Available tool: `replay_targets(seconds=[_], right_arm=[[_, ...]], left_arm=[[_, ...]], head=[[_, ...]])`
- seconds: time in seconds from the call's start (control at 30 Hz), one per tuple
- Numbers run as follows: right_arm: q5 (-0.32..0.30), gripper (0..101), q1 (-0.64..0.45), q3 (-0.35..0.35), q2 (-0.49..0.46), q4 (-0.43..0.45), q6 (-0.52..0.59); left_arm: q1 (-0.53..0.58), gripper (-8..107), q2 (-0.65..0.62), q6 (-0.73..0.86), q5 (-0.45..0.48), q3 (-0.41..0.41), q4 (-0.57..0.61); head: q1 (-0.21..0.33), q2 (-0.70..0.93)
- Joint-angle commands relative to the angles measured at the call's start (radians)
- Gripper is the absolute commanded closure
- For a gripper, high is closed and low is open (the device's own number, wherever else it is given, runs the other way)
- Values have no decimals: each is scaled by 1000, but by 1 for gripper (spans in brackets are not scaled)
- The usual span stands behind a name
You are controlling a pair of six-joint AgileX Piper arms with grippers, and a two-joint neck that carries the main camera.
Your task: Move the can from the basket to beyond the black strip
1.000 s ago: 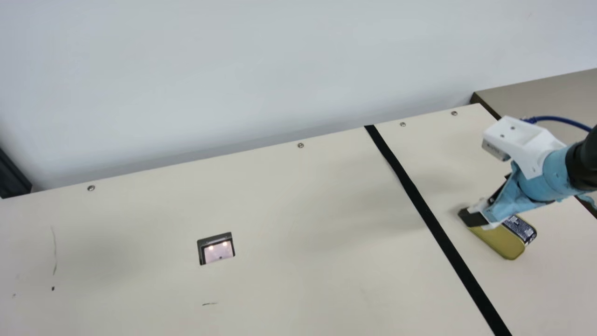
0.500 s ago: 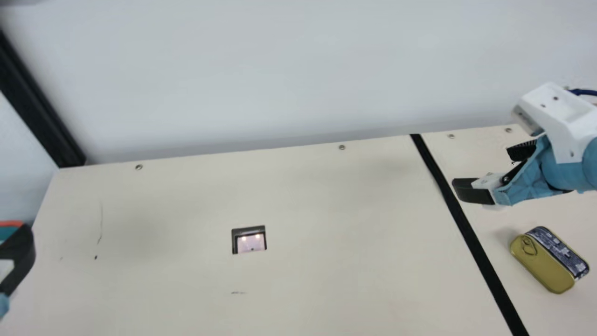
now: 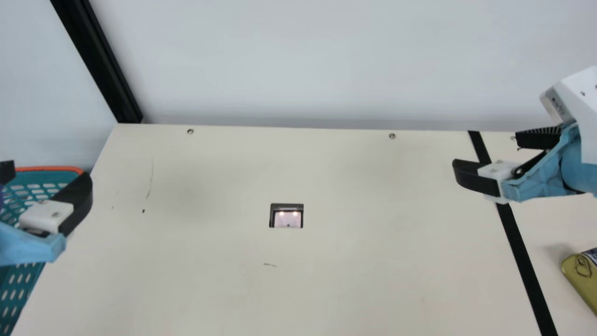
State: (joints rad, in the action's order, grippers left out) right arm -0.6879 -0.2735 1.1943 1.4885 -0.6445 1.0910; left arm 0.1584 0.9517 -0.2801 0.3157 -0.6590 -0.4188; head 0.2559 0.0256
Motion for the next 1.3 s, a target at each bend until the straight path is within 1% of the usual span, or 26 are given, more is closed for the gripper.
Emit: replay_targets(seconds=[0.0, 0.1, 0.33, 0.37, 0.43, 0.77, 0.8, 0.87, 0.97, 1.03, 1.13, 1.27], right_arm=[[8, 0, 18, -4, -1, -4, -7], [21, 0, 46, -10, -7, -12, -18], [60, 0, 116, -29, -25, -24, -52], [58, 0, 102, -28, -25, -27, -47], [61, 0, 117, -29, -26, -29, -51], [61, 0, 118, -29, -26, -34, -51], [60, 0, 128, -20, -27, -16, -76], [73, 0, 135, -22, -32, -16, -79], [123, 0, 159, -38, -57, -11, -86], [174, 0, 179, -65, -84, -13, -79], [252, 0, 216, -126, -134, -29, -63], [342, 0, 265, -227, -215, -64, -37]], left_arm=[[0, 9, 0, 0, 0, 0, 0], [0, 9, 0, 0, 0, 0, 0], [0, 9, 0, 0, 0, 0, 0], [0, 9, 0, 0, 0, 0, 0], [0, 9, 0, 0, 0, 0, 0], [0, 9, 0, 0, 0, 0, 0], [0, 9, 0, 0, 0, 0, 0], [-3, 9, 0, 10, 0, -1, 9], [-5, 9, -8, 15, -1, -1, 15], [-8, 9, -19, 18, -6, 1, 19], [-16, 9, -38, 15, -16, 9, 19], [-26, 9, -73, 3, -32, 26, 16]], head=[[-16, 15], [-45, 15], [-45, 15], [-45, 15], [-45, 15], [-45, 15], [-45, 15], [-45, 15], [-45, 15], [-45, 15], [-45, 15], [-45, 15]])
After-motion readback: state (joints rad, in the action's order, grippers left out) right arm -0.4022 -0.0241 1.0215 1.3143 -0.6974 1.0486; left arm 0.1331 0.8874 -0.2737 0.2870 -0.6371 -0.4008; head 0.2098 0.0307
